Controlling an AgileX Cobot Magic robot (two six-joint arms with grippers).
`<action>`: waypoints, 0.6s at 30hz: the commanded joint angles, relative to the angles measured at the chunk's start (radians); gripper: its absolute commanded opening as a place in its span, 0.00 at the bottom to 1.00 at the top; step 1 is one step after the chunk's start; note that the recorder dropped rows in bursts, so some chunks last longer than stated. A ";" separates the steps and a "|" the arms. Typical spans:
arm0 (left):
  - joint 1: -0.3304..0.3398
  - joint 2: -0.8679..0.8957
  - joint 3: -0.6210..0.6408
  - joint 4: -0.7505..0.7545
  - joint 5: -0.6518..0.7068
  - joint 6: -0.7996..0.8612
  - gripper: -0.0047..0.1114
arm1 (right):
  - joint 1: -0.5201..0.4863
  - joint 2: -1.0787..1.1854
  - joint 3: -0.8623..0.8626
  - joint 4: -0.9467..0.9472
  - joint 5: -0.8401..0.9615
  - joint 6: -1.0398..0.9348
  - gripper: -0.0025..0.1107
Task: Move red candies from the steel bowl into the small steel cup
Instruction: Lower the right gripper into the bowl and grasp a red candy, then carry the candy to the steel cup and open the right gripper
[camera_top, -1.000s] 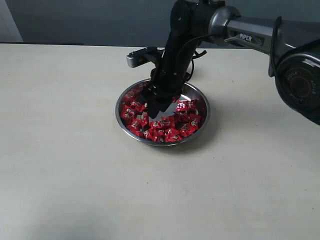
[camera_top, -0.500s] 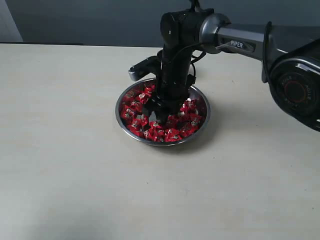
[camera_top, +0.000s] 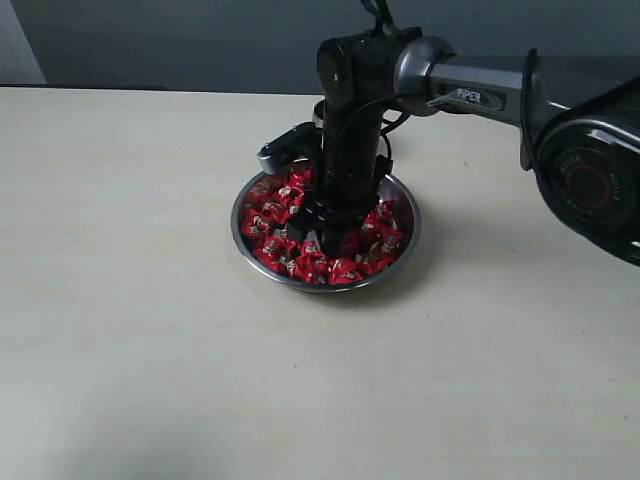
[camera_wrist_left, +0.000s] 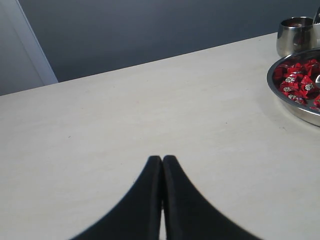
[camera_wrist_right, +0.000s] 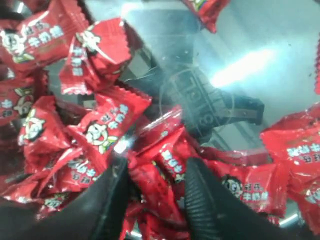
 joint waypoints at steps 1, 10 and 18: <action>0.000 -0.004 -0.001 0.003 -0.007 -0.005 0.04 | -0.001 -0.005 -0.002 -0.013 0.001 -0.003 0.16; 0.000 -0.004 -0.001 0.003 -0.007 -0.005 0.04 | -0.001 -0.044 -0.042 -0.062 0.001 -0.003 0.02; 0.000 -0.004 -0.001 0.003 -0.007 -0.005 0.04 | -0.001 -0.055 -0.104 -0.130 -0.049 0.009 0.02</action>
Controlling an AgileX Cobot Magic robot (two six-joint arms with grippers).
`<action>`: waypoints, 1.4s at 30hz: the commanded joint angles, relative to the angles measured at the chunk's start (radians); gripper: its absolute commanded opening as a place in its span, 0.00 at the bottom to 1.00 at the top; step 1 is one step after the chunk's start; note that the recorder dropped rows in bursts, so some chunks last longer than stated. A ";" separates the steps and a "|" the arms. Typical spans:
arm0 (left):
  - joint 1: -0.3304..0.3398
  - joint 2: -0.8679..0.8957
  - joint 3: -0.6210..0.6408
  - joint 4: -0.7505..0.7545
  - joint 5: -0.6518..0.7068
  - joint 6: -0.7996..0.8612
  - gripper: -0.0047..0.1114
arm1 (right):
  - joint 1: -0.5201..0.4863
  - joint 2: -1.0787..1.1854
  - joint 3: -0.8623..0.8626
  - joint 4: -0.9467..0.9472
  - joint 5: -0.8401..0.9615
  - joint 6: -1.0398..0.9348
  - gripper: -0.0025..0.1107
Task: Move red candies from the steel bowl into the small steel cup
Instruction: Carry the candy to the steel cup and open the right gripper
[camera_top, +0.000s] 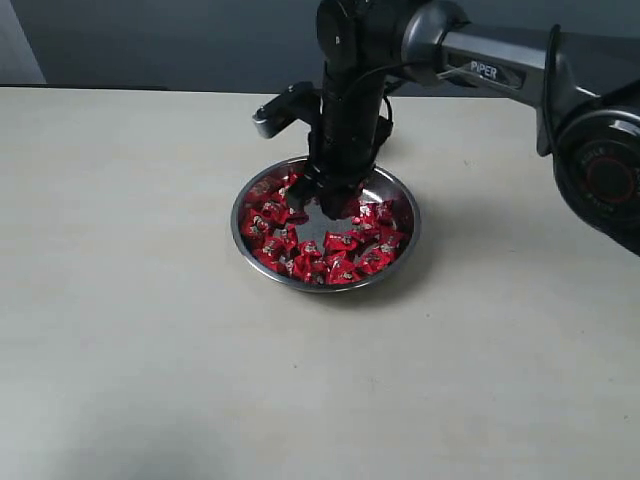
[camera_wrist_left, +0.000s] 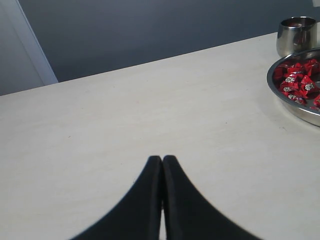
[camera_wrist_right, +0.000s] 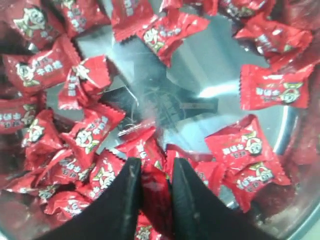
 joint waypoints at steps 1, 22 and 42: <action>0.000 -0.004 -0.001 0.003 -0.007 -0.005 0.04 | -0.001 -0.013 -0.035 -0.099 -0.086 0.024 0.02; 0.000 -0.004 -0.001 0.003 -0.007 -0.005 0.04 | -0.138 0.027 -0.042 -0.139 -0.685 0.308 0.02; 0.000 -0.004 -0.001 0.003 -0.007 -0.005 0.04 | -0.160 0.043 -0.042 -0.034 -0.787 0.299 0.42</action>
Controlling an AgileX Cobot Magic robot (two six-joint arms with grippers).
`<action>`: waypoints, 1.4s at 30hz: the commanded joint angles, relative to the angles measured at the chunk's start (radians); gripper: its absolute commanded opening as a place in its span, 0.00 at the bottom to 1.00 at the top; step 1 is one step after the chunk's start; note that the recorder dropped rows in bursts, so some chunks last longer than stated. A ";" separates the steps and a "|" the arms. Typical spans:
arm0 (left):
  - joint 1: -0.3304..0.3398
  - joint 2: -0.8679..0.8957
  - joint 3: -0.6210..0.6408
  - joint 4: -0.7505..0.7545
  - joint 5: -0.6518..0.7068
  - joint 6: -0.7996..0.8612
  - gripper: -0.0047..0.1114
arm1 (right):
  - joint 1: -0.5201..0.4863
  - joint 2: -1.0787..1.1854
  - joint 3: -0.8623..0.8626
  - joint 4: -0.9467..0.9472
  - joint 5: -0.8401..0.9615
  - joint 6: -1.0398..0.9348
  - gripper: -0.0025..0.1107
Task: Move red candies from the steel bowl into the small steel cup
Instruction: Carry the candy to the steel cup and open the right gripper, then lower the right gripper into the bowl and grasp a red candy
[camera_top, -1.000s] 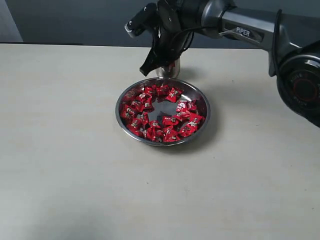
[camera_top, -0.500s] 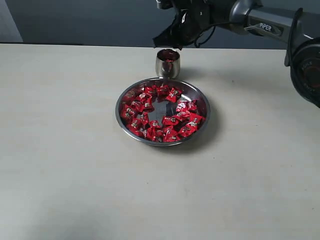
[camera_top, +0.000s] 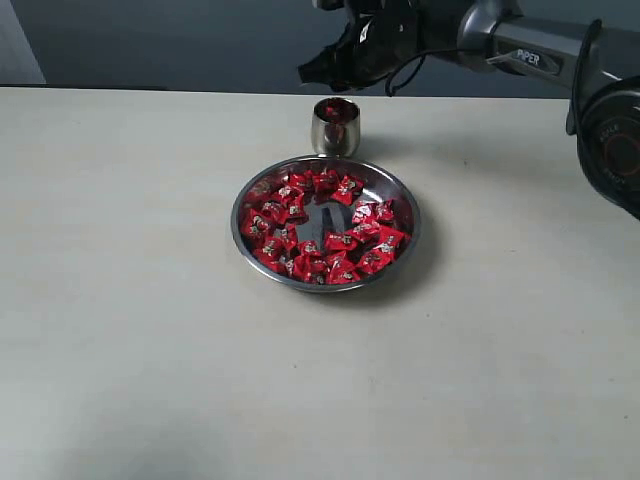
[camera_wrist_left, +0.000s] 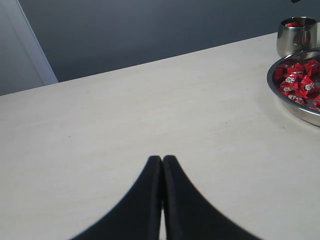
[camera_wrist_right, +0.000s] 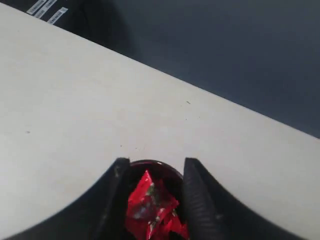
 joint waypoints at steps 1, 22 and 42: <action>0.000 -0.004 -0.001 0.003 -0.007 -0.005 0.04 | -0.005 0.000 -0.006 0.001 -0.012 -0.005 0.42; 0.000 -0.004 -0.001 0.003 -0.007 -0.005 0.04 | 0.126 0.042 -0.004 0.289 0.686 -0.339 0.42; 0.000 -0.004 -0.001 0.003 -0.007 -0.005 0.04 | 0.163 0.068 -0.004 0.311 0.644 -0.337 0.02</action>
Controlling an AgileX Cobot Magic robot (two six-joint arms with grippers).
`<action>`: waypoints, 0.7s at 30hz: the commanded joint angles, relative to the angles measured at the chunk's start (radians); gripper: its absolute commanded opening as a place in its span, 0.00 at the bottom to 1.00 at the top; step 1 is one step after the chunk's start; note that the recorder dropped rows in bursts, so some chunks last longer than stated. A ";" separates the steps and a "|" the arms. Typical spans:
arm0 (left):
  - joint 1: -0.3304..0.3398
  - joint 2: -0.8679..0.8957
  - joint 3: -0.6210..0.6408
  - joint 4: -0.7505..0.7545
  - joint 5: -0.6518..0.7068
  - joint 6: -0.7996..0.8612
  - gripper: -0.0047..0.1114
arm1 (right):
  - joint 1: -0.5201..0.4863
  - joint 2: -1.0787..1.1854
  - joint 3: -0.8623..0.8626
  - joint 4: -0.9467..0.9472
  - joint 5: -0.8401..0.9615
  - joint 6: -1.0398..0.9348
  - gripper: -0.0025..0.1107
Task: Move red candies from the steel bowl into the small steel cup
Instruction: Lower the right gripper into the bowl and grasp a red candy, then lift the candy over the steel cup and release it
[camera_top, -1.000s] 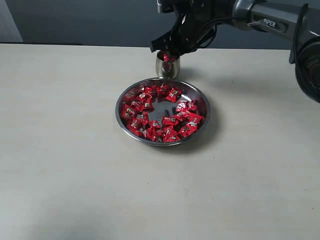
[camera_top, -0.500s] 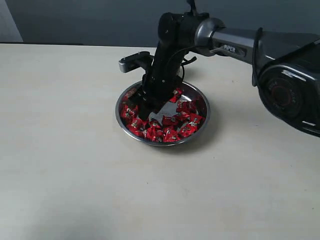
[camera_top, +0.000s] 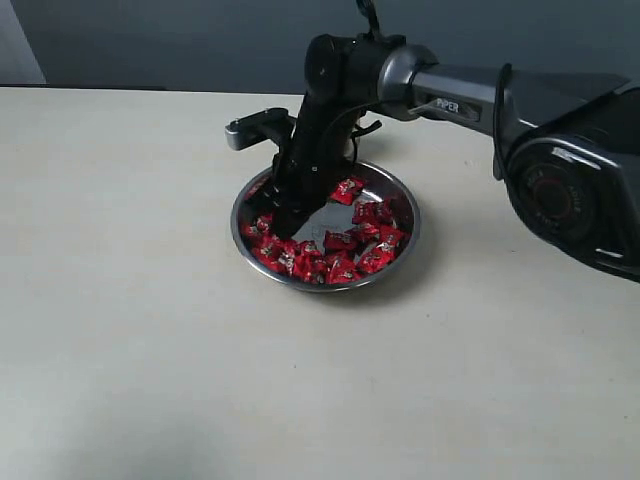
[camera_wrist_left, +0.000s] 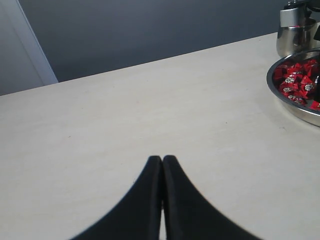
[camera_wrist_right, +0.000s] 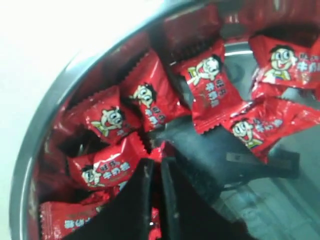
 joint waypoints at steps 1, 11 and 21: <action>0.000 -0.004 -0.001 0.003 -0.007 -0.005 0.04 | 0.001 -0.004 -0.004 -0.002 -0.008 -0.005 0.02; 0.000 -0.004 -0.001 0.003 -0.007 -0.005 0.04 | -0.009 -0.108 -0.004 -0.094 -0.131 -0.005 0.02; 0.000 -0.004 -0.001 0.003 -0.007 -0.005 0.04 | -0.113 -0.143 -0.004 -0.123 -0.430 0.150 0.02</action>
